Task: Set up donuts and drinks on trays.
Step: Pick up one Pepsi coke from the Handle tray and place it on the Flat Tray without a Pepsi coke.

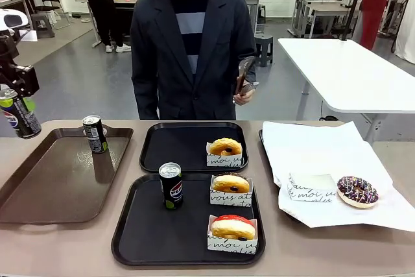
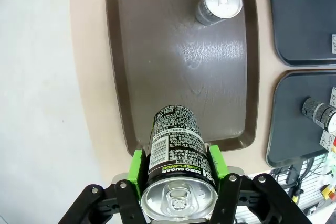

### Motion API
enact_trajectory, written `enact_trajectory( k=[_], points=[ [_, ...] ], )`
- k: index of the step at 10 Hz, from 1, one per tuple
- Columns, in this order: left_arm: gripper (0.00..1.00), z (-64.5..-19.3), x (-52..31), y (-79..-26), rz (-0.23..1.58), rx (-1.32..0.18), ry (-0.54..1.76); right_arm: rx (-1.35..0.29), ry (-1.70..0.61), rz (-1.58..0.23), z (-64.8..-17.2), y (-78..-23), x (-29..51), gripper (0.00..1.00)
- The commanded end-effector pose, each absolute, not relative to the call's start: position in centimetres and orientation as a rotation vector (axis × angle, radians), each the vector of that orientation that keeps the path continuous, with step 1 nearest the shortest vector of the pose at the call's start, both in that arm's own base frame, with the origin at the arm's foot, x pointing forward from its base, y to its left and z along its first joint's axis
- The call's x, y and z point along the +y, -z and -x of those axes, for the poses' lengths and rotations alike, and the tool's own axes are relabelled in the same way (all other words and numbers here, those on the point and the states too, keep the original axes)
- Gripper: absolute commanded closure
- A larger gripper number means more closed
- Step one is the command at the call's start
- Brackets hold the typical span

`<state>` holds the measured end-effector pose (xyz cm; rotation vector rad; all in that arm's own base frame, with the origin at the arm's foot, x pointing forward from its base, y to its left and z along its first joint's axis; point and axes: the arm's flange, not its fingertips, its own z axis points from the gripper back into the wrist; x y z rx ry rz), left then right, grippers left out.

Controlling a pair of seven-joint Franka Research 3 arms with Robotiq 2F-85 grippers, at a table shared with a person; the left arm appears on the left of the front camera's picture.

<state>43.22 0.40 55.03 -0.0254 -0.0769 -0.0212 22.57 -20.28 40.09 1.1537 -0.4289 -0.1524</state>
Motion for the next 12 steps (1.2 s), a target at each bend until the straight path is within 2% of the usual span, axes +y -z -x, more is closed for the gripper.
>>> enact_trajectory(
  k=[1,3,7,10,11,12],
  points=[
    [0.42,-43.9,-3.4,-55.5,0.057,-0.149,0.12,-0.453,0.141,-1.169,-22.7,-40.0,-20.3,0.0],
    [0.42,-46.1,-9.5,-55.3,0.015,-0.161,0.221,-0.453,0.141,-1.169,-22.7,-40.0,-20.3,0.0],
    [0.42,-51.3,-17.8,-51.5,0.063,-0.044,0.337,-0.453,0.141,-1.169,-22.7,-40.0,-20.3,0.0],
    [0.42,-52.4,-20.3,-48.4,0.011,0.045,0.371,-0.453,0.141,-1.169,-22.7,-40.0,-20.3,0.0],
    [0.42,-51.9,-19.4,-48.0,0.055,-0.022,0.362,-0.453,0.141,-1.169,-22.7,-40.0,-20.3,0.0],
    [0.42,-51.9,-19.4,-48.0,0.055,-0.022,0.362,-0.453,0.141,-1.169,-22.7,-40.0,-20.3,0.0]
  ],
)
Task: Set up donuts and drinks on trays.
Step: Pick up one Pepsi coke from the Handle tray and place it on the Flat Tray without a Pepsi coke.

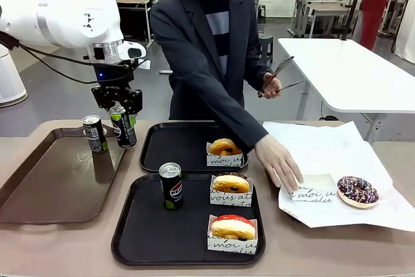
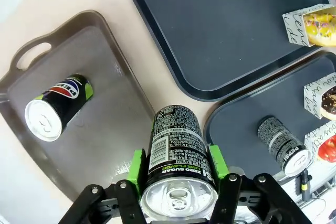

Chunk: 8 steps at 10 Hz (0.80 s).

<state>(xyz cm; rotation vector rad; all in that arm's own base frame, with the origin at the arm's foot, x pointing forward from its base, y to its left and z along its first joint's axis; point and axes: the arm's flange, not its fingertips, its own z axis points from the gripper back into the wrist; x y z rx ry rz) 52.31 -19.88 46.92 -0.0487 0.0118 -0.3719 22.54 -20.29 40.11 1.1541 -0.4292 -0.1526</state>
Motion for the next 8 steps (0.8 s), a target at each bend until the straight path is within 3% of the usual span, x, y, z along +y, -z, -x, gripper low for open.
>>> enact_trajectory(
  k=[1,6,8],
  points=[
    [0.42,-51.9,-19.4,-48.0,0.055,-0.022,0.362,-0.453,0.141,-1.169,-22.7,-40.0,-20.3,0.0],
    [0.42,-53.0,-23.4,-46.8,0.114,-0.032,0.43,-0.453,0.141,-1.169,-22.7,-40.0,-20.3,0.0],
    [0.42,-51.2,-21.6,-48.6,0.011,0.024,0.41,-0.453,0.141,-1.169,-22.7,-40.0,-20.3,0.0]
  ],
)
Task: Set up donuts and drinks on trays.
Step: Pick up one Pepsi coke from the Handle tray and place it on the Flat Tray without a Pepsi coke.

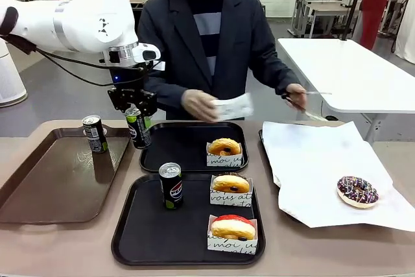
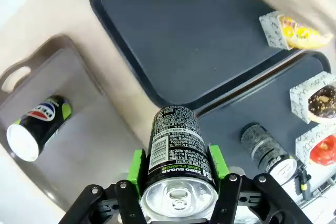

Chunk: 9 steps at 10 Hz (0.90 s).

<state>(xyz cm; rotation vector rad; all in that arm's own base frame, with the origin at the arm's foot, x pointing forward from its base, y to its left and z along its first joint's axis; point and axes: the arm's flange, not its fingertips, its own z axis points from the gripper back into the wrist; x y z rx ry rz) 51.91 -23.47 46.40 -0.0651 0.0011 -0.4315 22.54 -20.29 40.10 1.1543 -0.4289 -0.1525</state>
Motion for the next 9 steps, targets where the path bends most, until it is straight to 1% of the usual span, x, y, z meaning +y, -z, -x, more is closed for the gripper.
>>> enact_trajectory(
  k=[1,2,3,4,9],
  points=[
    [0.42,-47.0,-18.1,-50.6,0.007,0.063,0.454,-0.453,0.141,-1.169,-22.7,-40.0,-20.3,0.0],
    [0.42,-42.9,-14.5,-52.3,0.019,0.04,0.478,-0.453,0.141,-1.169,-22.7,-40.0,-20.3,0.0],
    [0.42,-39.8,-12.1,-52.5,0.018,-0.018,0.482,-0.453,0.141,-1.169,-22.7,-40.0,-20.3,0.0],
    [0.42,-38.6,-11.0,-52.0,-0.003,-0.043,0.466,-0.453,0.141,-1.169,-22.7,-40.0,-20.3,0.0],
    [0.42,-41.8,-11.6,-51.3,0.024,-0.024,0.458,-0.453,0.141,-1.169,-22.7,-40.0,-20.3,0.0]
  ],
)
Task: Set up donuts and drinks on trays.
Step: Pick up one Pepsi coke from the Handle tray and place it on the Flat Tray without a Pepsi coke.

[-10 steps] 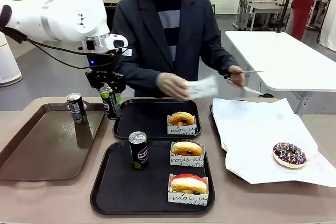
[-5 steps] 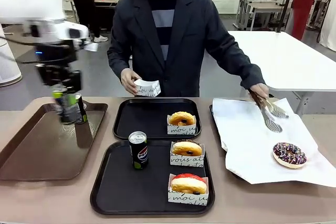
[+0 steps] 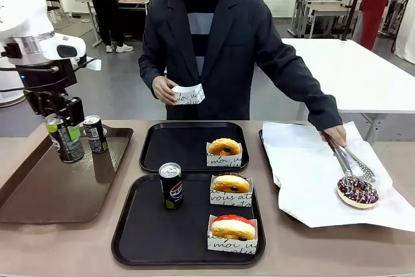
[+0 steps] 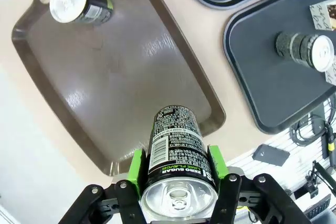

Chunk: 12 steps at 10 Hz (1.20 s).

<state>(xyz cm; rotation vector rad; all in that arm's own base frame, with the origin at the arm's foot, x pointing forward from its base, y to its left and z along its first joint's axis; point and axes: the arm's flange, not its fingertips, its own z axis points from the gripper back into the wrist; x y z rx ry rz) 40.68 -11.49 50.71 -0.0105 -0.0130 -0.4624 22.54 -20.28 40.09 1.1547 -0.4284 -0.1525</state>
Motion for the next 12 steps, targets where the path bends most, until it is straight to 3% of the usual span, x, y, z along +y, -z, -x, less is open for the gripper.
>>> enact_trajectory(
  k=[1,6,12],
  points=[
    [0.42,-42.6,-11.4,-51.5,0.035,-0.016,0.448,-0.453,0.141,-1.169,-22.7,-40.0,-20.3,0.0],
    [0.42,-48.0,-16.8,-50.5,-0.045,-0.1,0.349,-0.453,0.141,-1.169,-22.7,-40.0,-20.3,0.0],
    [0.42,-54.1,-22.6,-47.7,0.055,-0.069,0.362,-0.453,0.141,-1.169,-22.7,-40.0,-20.3,0.0]
  ],
)
